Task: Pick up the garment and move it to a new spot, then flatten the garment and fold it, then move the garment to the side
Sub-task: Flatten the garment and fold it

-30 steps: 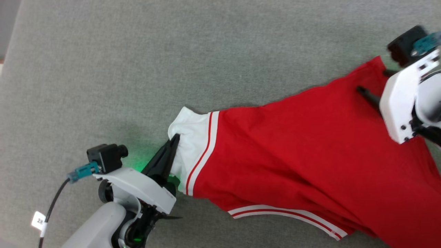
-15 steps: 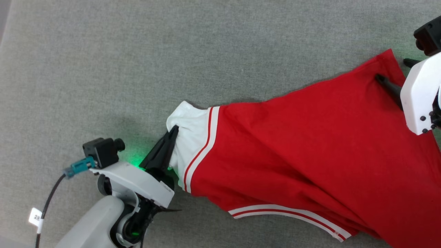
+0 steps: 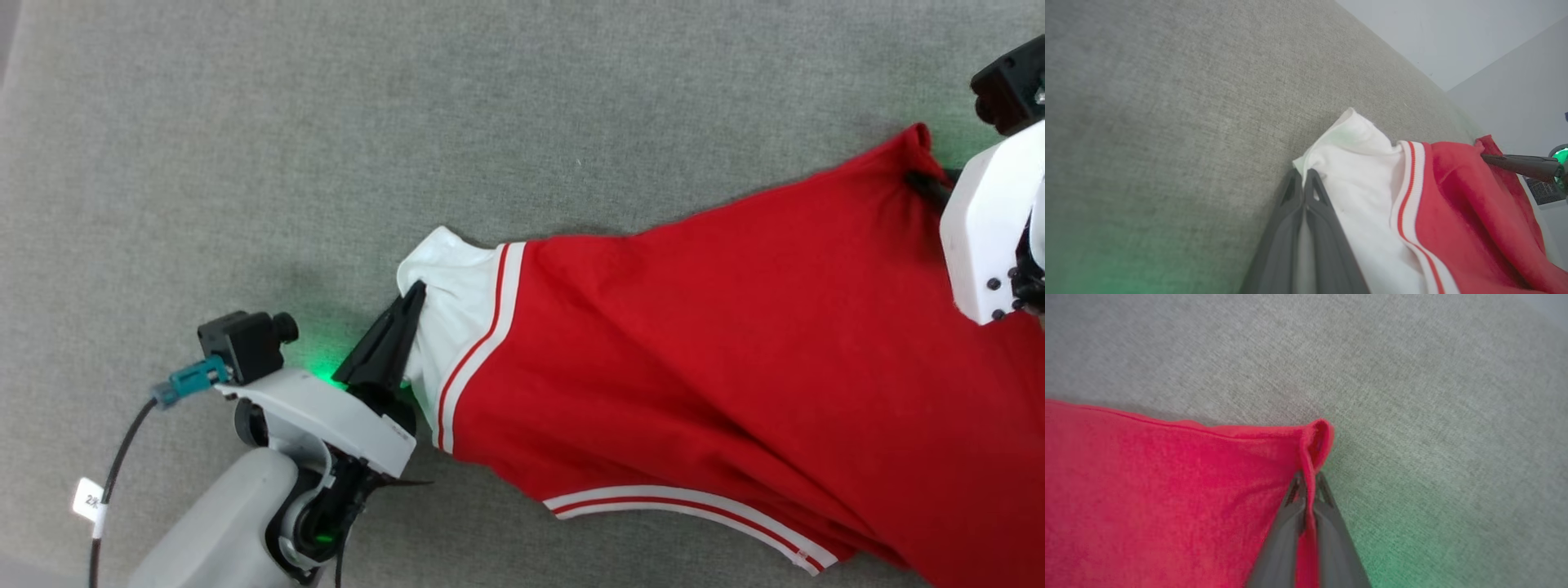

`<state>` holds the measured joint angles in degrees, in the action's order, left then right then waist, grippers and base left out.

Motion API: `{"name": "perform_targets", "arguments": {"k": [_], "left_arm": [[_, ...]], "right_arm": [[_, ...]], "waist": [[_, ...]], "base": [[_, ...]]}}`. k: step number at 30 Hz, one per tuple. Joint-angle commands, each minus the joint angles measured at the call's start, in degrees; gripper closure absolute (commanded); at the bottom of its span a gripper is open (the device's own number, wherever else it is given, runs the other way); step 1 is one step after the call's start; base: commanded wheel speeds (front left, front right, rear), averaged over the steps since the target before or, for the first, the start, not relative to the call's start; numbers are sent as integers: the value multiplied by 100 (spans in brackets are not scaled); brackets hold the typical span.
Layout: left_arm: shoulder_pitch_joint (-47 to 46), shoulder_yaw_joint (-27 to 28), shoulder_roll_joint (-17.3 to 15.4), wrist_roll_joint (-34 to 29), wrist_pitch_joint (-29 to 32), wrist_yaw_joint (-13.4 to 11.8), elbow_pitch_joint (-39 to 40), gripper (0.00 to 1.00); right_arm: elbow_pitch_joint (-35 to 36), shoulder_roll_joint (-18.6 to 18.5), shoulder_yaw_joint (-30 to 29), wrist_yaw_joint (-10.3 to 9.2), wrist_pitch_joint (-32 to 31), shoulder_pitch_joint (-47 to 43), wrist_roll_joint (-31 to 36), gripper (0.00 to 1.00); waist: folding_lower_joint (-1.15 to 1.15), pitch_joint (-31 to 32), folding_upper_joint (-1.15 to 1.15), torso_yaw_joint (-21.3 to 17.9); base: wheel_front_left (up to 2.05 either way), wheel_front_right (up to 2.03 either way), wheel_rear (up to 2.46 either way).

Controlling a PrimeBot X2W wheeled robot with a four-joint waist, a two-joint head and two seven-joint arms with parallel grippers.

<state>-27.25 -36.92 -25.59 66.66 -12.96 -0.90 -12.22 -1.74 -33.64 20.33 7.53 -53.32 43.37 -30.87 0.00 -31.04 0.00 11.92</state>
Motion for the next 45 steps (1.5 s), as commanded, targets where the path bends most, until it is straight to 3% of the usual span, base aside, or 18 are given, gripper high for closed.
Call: {"name": "perform_targets", "arguments": {"k": [1,8,14,23,28,36,45], "left_arm": [[63,-102,90,55,97,12,-302,100],[44,-31,3,9,53,6,-118,100],[-779,73,-239,-267,276,-72,-116,100],[-3403,580,-70,-399,684,-137,-965,100],[-4861,941,44,-543,427,-204,-1892,100],[-6479,1347,-12,-875,-143,55,-3047,100],[-7146,1931,141,-1007,-243,355,-3326,100]], "right_arm": [[-200,55,15,-9,-7,-242,-26,100],[-500,536,-762,-9,642,-321,-65,100],[-1007,1118,-1751,-9,1292,235,181,100],[-2151,2147,-2978,-9,2712,2252,1021,100],[-2906,2574,-3472,-9,3765,3480,1523,100],[-3655,2798,-4018,-17,5437,4860,1579,100],[-4228,2616,-3799,-24,5823,5401,1173,100]], "waist": [[0,96,0,-6],[0,468,0,-83],[0,536,0,-292],[0,26,0,-761],[0,-197,0,-1001],[0,-247,0,-1233],[0,-71,0,-1273]], "base": [[0,0,0],[0,0,0],[0,0,0],[0,0,0],[0,0,0],[0,0,0],[0,0,0]]}}
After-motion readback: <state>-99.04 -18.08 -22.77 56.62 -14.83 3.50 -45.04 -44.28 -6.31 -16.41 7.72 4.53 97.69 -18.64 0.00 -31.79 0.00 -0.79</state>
